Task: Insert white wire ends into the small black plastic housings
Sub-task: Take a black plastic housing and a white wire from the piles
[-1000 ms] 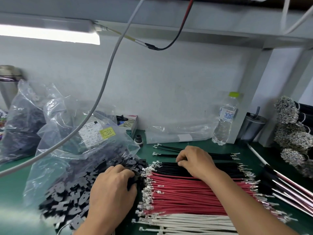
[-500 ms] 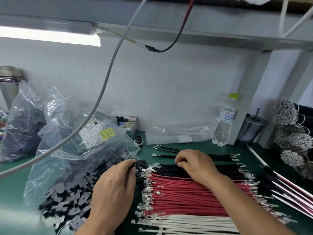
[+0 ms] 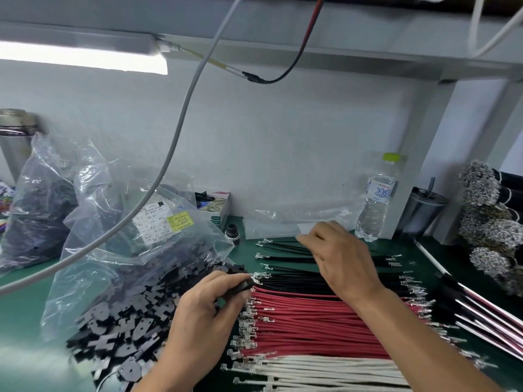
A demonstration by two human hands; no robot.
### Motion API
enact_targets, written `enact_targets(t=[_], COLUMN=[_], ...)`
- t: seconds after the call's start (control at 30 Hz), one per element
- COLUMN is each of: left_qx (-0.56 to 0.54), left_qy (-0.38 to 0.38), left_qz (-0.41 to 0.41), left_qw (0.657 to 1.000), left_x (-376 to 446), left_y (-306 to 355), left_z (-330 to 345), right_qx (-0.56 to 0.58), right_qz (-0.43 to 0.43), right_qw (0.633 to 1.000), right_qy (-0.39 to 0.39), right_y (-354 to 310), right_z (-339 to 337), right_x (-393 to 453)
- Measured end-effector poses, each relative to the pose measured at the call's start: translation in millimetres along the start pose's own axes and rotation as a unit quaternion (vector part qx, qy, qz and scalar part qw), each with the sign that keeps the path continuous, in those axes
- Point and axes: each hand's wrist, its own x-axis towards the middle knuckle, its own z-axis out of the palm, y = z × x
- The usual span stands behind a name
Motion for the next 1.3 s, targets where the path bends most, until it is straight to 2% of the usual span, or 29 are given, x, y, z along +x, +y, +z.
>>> enact_targets(t=[0.1, 0.2, 0.3, 0.53, 0.73, 1.03, 1.3], left_qx=[-0.075, -0.126, -0.14, -0.097, -0.091, -0.118, -0.148], left_qy=[-0.007, -0.026, -0.05, -0.053, -0.079, -0.088, -0.105], left_qz=[-0.052, -0.063, -0.056, -0.028, -0.041, -0.051, -0.077], left_qw=[0.996, 0.99, 0.987, 0.993, 0.992, 0.988, 0.98], left_x=[0, -1, -3, -6, -7, -8, -8], left_y=[0, 3, 6, 9, 9, 11, 17], left_z=[0, -2, -2, 1, 3, 4, 2], right_qx=[0.017, 0.063, 0.129, 0.148, 0.151, 0.198, 0.244], right_qz=[-0.029, -0.018, 0.015, 0.023, 0.002, 0.02, 0.032], right_qw=[0.994, 0.989, 0.983, 0.983, 0.983, 0.976, 0.969], right_qy=[0.106, 0.135, 0.127, 0.109, 0.103, 0.09, 0.035], right_y=[-10, -24, -34, -36, -36, -38, -34], right_z=[-18, -25, -25, -18, -14, -14, -15], right_x=[-15, -50, -70, -77, -80, -80, -82])
